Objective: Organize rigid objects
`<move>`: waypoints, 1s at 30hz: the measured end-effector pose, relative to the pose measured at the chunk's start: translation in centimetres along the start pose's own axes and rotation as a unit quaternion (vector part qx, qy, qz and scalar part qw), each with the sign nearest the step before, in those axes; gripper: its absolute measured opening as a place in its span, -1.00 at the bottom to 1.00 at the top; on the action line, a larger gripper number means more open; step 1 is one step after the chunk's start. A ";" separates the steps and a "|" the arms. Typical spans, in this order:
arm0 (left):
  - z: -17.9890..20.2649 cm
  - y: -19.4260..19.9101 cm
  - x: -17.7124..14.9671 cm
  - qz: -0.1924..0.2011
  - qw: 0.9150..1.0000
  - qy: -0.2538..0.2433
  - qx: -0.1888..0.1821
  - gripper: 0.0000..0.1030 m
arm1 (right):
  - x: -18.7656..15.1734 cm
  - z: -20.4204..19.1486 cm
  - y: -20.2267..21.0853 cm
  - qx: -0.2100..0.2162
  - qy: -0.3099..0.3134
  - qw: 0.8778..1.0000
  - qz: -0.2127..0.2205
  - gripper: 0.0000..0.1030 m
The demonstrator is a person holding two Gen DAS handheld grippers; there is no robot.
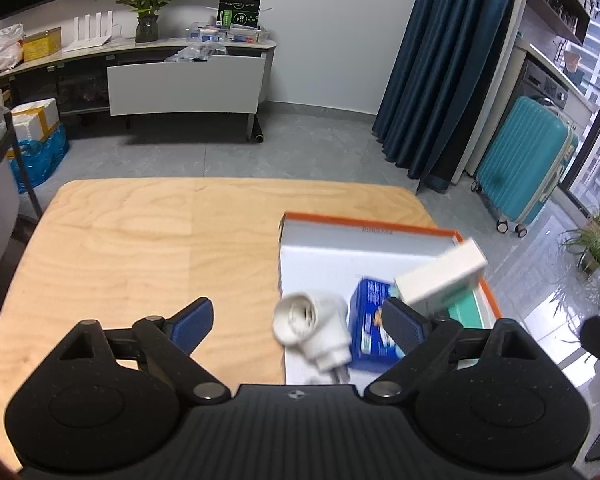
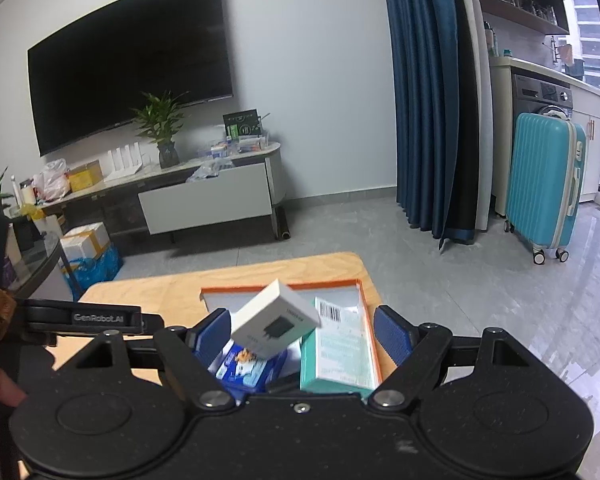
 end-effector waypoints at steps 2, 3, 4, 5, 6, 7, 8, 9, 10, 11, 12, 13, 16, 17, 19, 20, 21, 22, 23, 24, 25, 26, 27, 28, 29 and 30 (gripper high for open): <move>0.2 0.8 -0.8 -0.002 1.000 -0.003 0.007 0.87 | -0.8 0.0 0.4 0.001 0.003 1.000 -0.009 0.80; 0.3 1.2 -1.2 -0.002 1.000 -0.005 0.010 0.88 | -1.1 0.0 0.6 -0.001 0.004 1.000 -0.012 0.80; 0.4 1.6 -1.6 -0.001 1.000 -0.008 0.012 0.89 | -1.5 0.0 0.8 -0.002 0.007 1.000 -0.015 0.80; 0.5 1.9 -2.0 -0.001 1.000 -0.010 0.015 0.91 | -1.8 -0.1 0.9 -0.003 0.010 1.000 -0.018 0.80; 0.6 2.2 -2.3 -0.002 1.000 -0.012 0.018 0.92 | -2.2 -0.1 1.1 -0.003 0.012 1.000 -0.022 0.80; 0.7 2.5 -2.7 -0.003 1.000 -0.015 0.020 0.92 | -2.6 -0.1 1.3 -0.002 0.014 1.000 -0.026 0.80; 0.8 2.8 -2.9 -0.002 1.000 -0.014 0.022 0.93 | -3.0 -0.2 1.5 -0.002 0.017 0.999 -0.029 0.80; 0.9 3.1 -3.3 -0.002 1.000 -0.012 0.023 0.94 | -3.3 -0.3 1.8 -0.003 0.019 0.999 -0.032 0.80; 1.1 3.3 -3.7 -0.001 1.000 -0.013 0.022 0.94 | -3.7 -0.3 2.0 -0.002 0.021 0.999 -0.034 0.80; 1.4 3.5 -4.1 -0.002 1.000 -0.015 0.023 0.96 | -3.9 -0.4 2.3 -0.001 0.025 0.999 -0.036 0.80; 1.5 3.6 -4.5 -0.003 1.000 -0.017 0.024 0.96 | -4.1 -0.5 2.5 -0.001 0.029 0.999 -0.038 0.80; 1.6 3.8 -4.9 -0.005 0.999 -0.017 0.027 0.96 | -4.4 -0.5 2.8 -0.001 0.033 0.999 -0.040 0.80; 2.0 4.3 -6.2 -0.009 1.000 -0.016 0.025 0.96 | -4.9 -0.4 3.5 -0.002 0.042 0.998 -0.041 0.80; 2.3 4.6 -6.5 -0.008 1.000 -0.016 0.025 0.97 | -5.1 -0.4 3.6 -0.002 0.043 0.998 -0.042 0.80; 2.8 5.0 -7.3 -0.009 0.999 -0.021 0.025 0.98 | -5.5 -0.2 4.0 -0.004 0.043 0.998 -0.046 0.80; 3.1 5.2 -7.6 -0.008 0.999 -0.023 0.025 0.98 | -5.7 -0.2 4.1 -0.004 0.043 0.998 -0.047 0.80; 3.3 5.4 -7.8 -0.007 0.999 -0.026 0.024 1.00 | -5.9 -0.1 4.3 -0.005 0.044 0.998 -0.049 0.81; 3.6 5.6 -8.1 -0.006 0.999 -0.029 0.024 1.00 | -6.1 -0.1 4.4 -0.006 0.045 0.998 -0.052 0.84; 3.9 5.7 -8.4 -0.005 0.999 -0.030 0.024 1.00 | -6.3 0.0 4.5 -0.008 0.046 0.998 -0.052 0.85; 4.0 5.8 -8.6 -0.006 0.999 -0.030 0.024 1.00 | -6.5 0.1 4.6 -0.009 0.048 0.997 -0.053 0.86; 4.1 5.8 -8.9 -0.007 0.999 -0.029 0.025 1.00 | -6.7 0.2 4.7 -0.010 0.048 0.997 -0.054 0.87; 4.3 5.9 -9.1 -0.007 0.999 -0.027 0.027 1.00 | -6.8 0.2 4.8 -0.010 0.049 0.997 -0.056 0.87; 4.3 5.9 -9.3 -0.008 0.999 -0.028 0.030 1.00 | -7.0 0.3 4.9 -0.011 0.050 0.997 -0.057 0.87; 4.3 5.9 -9.4 -0.011 0.999 -0.028 0.030 1.00 | -7.2 0.4 5.0 -0.013 0.050 0.997 -0.057 0.87; 4.3 5.9 -9.6 -0.013 0.999 -0.027 0.030 1.00 | -7.3 0.5 5.1 -0.015 0.050 0.997 -0.058 0.88; 4.3 5.9 -9.8 -0.014 0.999 -0.023 0.031 1.00 | -7.5 0.7 5.0 -0.015 0.050 0.997 -0.060 0.88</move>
Point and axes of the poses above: each gripper's, at about its wrist camera, not at the fingertips, and y roughly against the way its jaws point, z to its right, x to its top, the point moved 10 cm from there along -y, roughly the way its jaws point, and after that the axes turned 10 degrees about -x, right-handed, at the moved point
